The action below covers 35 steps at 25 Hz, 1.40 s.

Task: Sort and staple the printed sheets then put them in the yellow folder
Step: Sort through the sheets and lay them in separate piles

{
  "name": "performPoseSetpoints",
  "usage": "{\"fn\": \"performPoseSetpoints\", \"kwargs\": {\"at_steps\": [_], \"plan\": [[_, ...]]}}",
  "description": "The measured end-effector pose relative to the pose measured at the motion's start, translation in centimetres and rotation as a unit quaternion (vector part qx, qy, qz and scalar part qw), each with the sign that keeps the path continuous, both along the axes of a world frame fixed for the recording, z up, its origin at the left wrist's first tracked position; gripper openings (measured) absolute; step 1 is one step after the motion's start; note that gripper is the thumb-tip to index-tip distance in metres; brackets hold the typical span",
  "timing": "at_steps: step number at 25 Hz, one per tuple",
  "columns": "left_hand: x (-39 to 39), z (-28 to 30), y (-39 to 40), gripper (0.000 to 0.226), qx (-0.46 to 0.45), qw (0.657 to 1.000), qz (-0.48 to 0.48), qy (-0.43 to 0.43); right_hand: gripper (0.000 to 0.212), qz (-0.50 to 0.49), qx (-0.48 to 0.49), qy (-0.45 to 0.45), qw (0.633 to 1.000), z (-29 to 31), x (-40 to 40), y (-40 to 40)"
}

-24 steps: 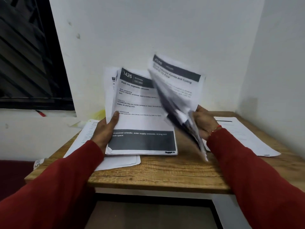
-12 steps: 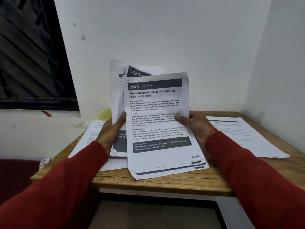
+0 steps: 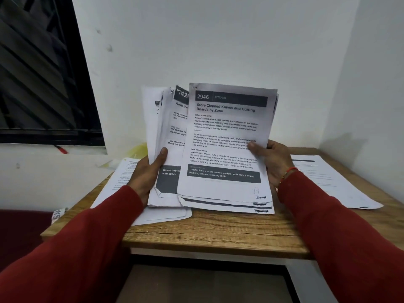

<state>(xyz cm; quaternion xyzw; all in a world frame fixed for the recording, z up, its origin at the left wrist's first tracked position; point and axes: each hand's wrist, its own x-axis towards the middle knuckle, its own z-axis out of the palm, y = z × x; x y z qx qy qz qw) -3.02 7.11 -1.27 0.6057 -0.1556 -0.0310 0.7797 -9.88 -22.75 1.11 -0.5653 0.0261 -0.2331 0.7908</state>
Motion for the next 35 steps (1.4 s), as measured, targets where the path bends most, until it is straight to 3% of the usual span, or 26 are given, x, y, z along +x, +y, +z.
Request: {"fn": "performPoseSetpoints", "kwargs": {"at_steps": [5,12,18,21,23,25,28,35], "plan": [[-0.2,0.2,-0.1,0.039,0.012,1.000,0.011,-0.009,0.039,0.083,-0.012,0.040,0.996,-0.2,0.0,0.8],[-0.1,0.2,0.0,0.054,-0.003,1.000,0.000,0.001,0.024,-0.003,0.026,0.016,1.000,0.4,-0.6,-1.1],[-0.2,0.3,0.1,0.053,0.017,1.000,0.014,0.001,0.052,0.016,0.047,0.003,0.999,0.5,-0.4,-1.9],[-0.1,0.2,0.1,0.047,0.022,1.000,0.021,-0.003,0.037,0.055,-0.001,0.059,0.997,0.3,-0.3,-1.2],[0.0,0.2,0.2,0.050,0.028,0.999,0.029,-0.014,0.032,-0.001,-0.023,0.060,0.998,0.3,-0.2,-2.1],[0.2,0.1,0.3,0.053,0.027,0.999,0.032,-0.021,0.030,-0.137,-0.027,0.020,0.990,0.8,-0.4,-3.8],[0.1,0.2,0.4,0.039,0.019,0.998,0.052,-0.031,0.034,-0.332,-0.030,0.025,0.942,1.2,-1.9,-6.9],[0.1,0.3,0.6,0.035,0.015,0.997,0.069,-0.035,0.040,-0.340,-0.204,0.152,0.905,-0.2,-1.5,-9.9]]}}
